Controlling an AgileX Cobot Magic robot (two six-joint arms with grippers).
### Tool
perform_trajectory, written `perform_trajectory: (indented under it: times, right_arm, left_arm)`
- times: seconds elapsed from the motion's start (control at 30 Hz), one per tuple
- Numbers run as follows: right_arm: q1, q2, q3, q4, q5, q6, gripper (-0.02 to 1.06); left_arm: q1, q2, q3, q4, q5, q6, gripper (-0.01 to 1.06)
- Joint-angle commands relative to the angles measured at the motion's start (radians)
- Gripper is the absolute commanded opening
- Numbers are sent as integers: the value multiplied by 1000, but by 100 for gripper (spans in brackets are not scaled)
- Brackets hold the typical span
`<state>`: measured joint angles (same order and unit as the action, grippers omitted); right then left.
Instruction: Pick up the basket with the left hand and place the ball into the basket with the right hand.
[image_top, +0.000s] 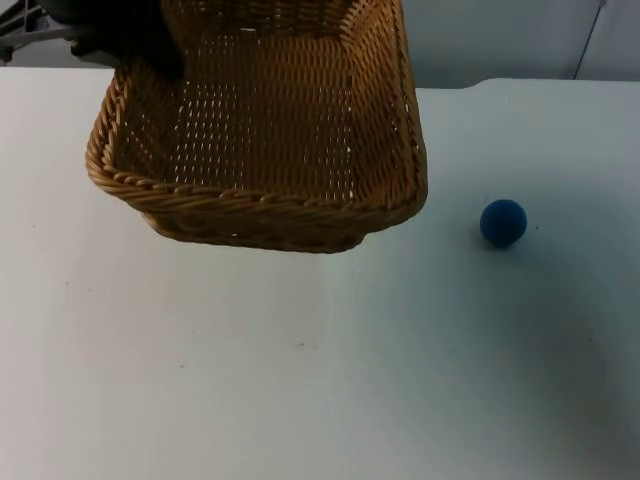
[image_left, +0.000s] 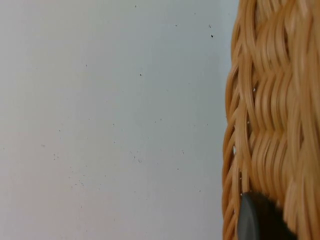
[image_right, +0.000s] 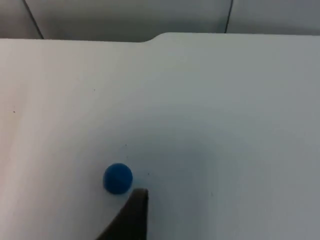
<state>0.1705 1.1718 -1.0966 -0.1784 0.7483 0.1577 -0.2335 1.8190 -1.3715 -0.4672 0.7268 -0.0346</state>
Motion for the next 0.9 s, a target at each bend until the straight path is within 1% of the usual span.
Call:
perform_trajectory:
  times: [0.0,0.07,0.1,0.13,0.23,0.4,0.47,0.5,0.57,0.6,0.63,0.73,0.87]
  right_arm:
    - [65,127,-48,-98,-53,101,104]
    - [105,230,-99,-171,-102,208,104]
    - [115,280,-119,-188,-127,236,104]
    - [115,280,-119,-188,-127,236,104]
    - [120,404,-176,-186,-177,235,104]
    - [120,569,-237,-183,-206,224,104]
    - [120,644,-258,-157,-228,222,104]
    - [120,644,-258,-157,-228,222,104]
    - [120,698,-268,-127,-246,206,104]
    - [128,724,-273,-111,-246,197,104]
    - [128,724,-273,-111,-246,197,104]
    - [162,806,-314,-108,-220,190,104]
    - [176,871,-340,-84,-212,194,104]
  left_arm:
    - [-7,-18,-1,-17,-25,-17,0]
    - [-7,-18,-1,-5,-24,-17,0]
    - [-9,-18,-1,7,-22,-17,0]
    - [-9,-18,-1,7,-22,-17,0]
    - [-9,-18,-1,32,-24,-21,0]
    - [-9,-18,-1,45,-46,-21,0]
    - [-9,-18,-1,57,-48,-21,0]
    - [-9,-18,-1,57,-48,-21,0]
    - [-9,-18,-1,59,-50,-21,0]
    - [-9,-16,-1,59,-50,-19,0]
    - [-9,-16,-1,59,-50,-19,0]
    - [-9,-5,-1,59,-48,-15,0]
    - [-9,-1,-1,59,-48,-1,0]
